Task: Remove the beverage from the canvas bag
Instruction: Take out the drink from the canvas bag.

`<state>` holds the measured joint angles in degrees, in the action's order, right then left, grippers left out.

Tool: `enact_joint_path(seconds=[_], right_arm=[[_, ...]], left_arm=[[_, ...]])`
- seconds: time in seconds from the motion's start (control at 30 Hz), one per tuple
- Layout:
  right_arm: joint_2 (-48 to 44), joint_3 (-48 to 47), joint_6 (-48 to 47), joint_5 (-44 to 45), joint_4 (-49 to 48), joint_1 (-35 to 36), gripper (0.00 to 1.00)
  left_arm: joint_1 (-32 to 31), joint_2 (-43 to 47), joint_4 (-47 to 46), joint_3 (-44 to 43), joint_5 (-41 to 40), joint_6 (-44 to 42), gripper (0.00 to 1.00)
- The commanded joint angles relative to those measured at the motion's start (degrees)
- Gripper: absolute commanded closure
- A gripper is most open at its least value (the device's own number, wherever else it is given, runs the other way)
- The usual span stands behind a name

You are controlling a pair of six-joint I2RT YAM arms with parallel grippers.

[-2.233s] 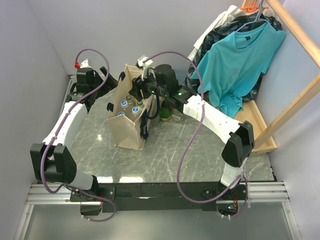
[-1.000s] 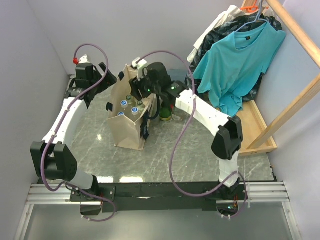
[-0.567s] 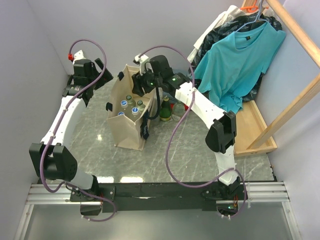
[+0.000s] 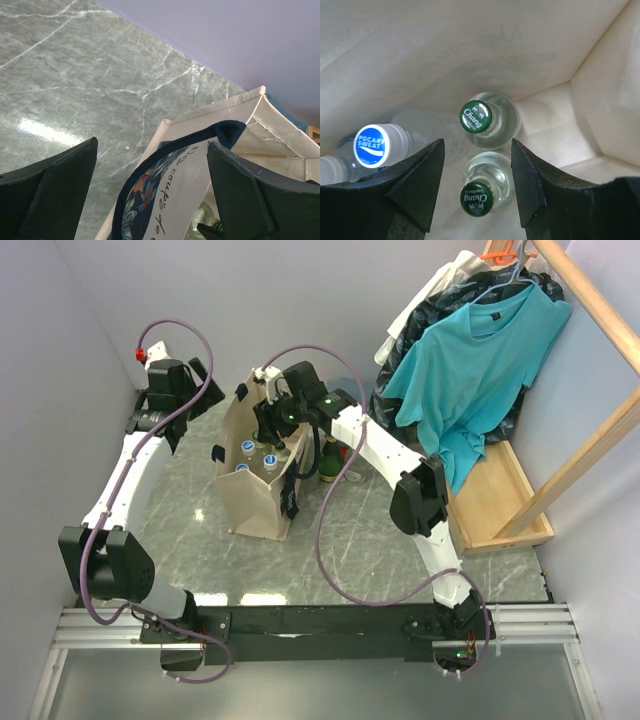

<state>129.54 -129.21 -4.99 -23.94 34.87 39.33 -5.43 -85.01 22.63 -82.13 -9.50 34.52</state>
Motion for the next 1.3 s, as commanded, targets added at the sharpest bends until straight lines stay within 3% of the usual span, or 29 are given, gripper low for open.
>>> enact_joint_path(seconds=[0.0,0.67,1.27], right_arm=[[-0.07,-2.45,0.07,-2.33,-1.12,0.04,0.37],[3.35,-4.03,2.01,-6.03,-4.29,0.75,0.30],[7.57,-6.05,2.27,-5.67,-4.55,1.01,0.31]], left_arm=[[-0.02,0.29,-0.31,0.13,-1.49,-1.21,0.04],[1.30,0.28,-0.66,1.09,-1.93,-0.77,0.04],[1.56,1.16,-0.75,3.29,-1.75,-1.12,0.04]])
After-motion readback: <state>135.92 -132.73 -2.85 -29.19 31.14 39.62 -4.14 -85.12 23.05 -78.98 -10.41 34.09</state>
